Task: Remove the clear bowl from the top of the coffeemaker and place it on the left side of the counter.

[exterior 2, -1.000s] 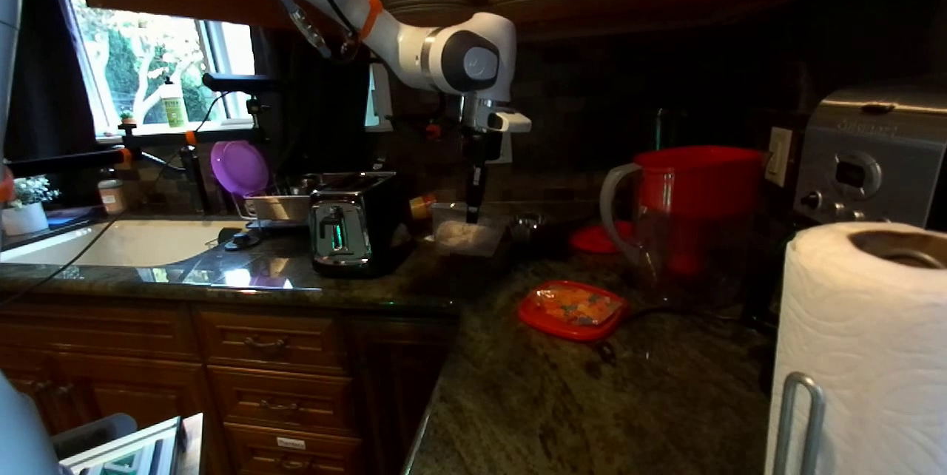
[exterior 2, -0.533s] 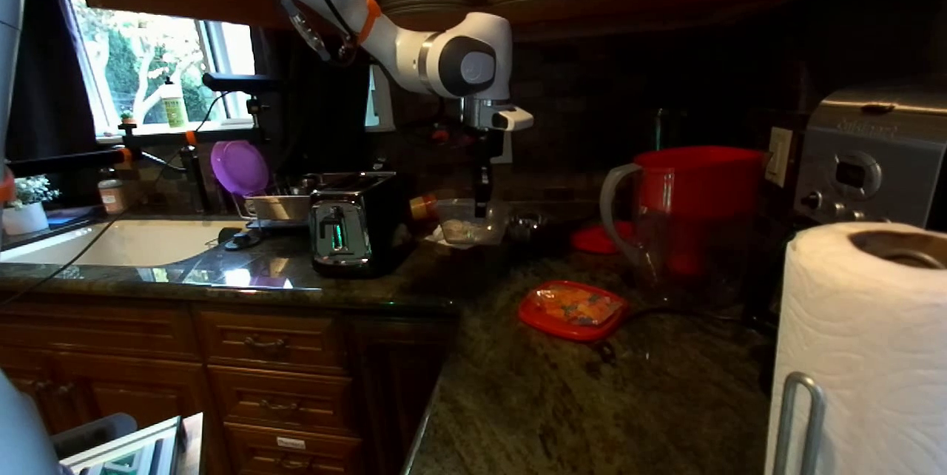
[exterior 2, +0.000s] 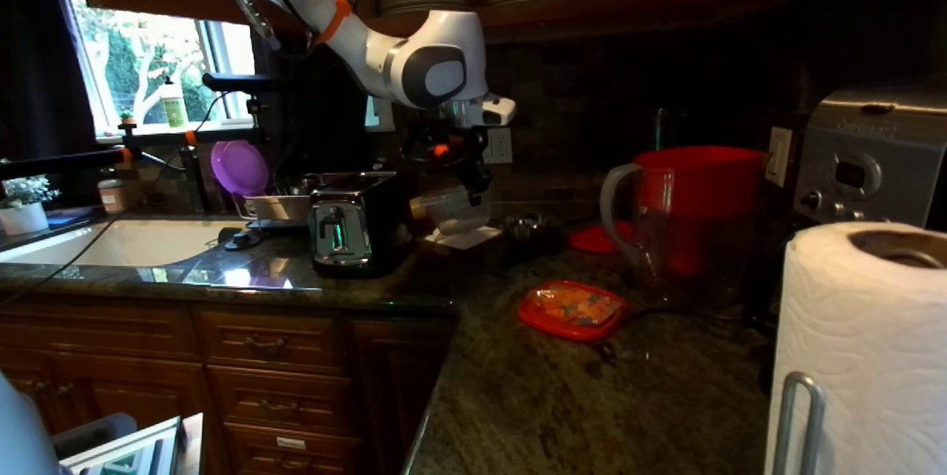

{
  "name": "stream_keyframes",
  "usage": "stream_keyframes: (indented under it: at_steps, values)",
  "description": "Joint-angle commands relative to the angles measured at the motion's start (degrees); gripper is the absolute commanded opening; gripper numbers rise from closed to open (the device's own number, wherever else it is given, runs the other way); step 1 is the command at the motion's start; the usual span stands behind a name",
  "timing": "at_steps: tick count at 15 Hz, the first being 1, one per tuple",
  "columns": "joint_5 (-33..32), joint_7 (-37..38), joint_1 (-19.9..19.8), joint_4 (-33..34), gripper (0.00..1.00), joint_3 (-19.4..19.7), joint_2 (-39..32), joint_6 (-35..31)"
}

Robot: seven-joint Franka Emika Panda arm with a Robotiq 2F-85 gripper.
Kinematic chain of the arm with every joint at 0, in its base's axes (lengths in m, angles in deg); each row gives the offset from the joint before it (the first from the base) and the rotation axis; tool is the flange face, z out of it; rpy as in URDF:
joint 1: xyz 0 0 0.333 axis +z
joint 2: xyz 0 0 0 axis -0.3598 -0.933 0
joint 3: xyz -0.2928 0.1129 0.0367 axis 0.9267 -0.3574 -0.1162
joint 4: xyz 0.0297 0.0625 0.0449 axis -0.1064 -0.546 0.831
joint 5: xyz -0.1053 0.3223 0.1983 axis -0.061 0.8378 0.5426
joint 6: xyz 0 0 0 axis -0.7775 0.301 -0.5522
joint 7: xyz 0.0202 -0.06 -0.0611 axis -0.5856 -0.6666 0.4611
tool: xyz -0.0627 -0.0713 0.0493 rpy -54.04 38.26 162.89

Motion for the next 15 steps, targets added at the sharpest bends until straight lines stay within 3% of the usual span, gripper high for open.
stream_keyframes:
  at_steps: [1,3,4,10,12,15]
  values:
    - [12.53,-15.42,-2.43,-5.75,0.02,-3.31,1.99,-6.73]
    - [21.32,-23.59,-4.13,-6.52,0.02,-4.47,1.39,-6.54]
    - [23.16,-23.07,-4.50,-6.48,0.02,-4.03,1.17,-4.40]
    - [16.23,-1.88,-3.95,-8.03,0.02,1.02,1.09,-1.74]
    - [15.80,0.20,-4.06,-7.01,0.02,1.17,0.50,0.56]
    - [18.55,-3.80,-4.30,-6.19,0.02,-0.01,-0.15,0.46]
